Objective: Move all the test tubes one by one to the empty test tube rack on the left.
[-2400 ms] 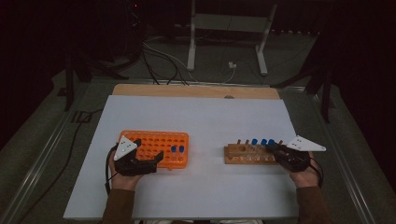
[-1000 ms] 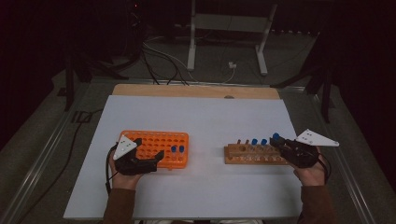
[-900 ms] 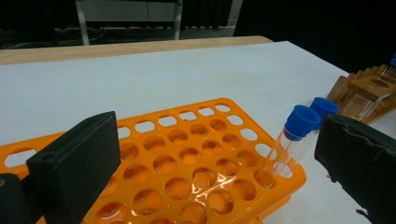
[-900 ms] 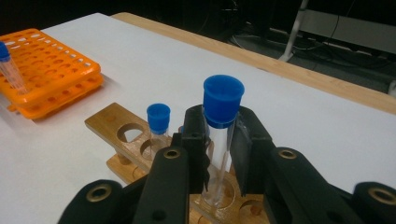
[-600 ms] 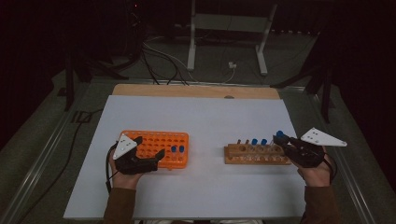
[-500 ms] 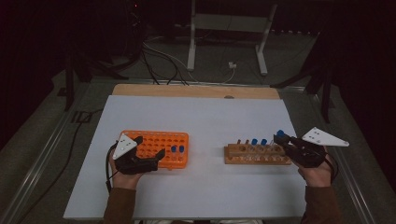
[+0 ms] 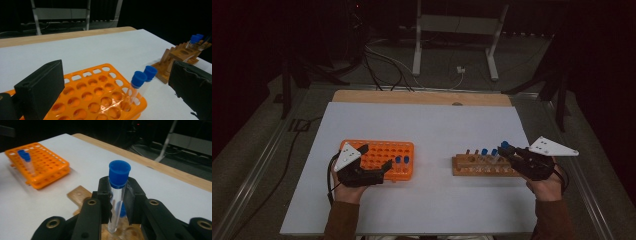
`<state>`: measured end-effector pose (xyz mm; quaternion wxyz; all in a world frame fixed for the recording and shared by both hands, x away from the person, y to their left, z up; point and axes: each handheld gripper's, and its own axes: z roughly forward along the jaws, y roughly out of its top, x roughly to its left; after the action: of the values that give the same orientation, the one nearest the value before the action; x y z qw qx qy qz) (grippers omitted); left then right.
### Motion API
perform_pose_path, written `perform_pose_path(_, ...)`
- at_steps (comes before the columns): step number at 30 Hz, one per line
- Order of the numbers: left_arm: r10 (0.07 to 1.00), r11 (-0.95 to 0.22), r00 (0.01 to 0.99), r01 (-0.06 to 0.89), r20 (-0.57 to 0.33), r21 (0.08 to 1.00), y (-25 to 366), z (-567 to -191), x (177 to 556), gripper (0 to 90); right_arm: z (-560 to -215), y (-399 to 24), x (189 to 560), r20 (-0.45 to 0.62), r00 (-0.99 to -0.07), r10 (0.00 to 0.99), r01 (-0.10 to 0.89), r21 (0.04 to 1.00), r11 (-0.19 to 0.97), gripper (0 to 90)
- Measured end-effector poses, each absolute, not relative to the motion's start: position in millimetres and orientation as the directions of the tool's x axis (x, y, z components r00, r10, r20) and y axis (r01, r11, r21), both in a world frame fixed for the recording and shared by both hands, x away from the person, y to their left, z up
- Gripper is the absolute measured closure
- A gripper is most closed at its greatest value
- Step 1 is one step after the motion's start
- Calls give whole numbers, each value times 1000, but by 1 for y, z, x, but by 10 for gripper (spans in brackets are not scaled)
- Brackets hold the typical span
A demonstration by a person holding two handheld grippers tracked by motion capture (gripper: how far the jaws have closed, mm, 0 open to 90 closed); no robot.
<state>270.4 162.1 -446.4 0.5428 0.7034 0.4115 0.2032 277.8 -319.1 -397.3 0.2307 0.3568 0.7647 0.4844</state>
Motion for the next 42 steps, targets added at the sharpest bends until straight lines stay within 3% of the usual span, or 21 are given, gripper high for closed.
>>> perform_pose_path(42, 703, -133, 702, 290, -116, 948, 106, -428, 261, 44, -409, -222, 278, 24, -790, 612, 303, 884, 357, 766)
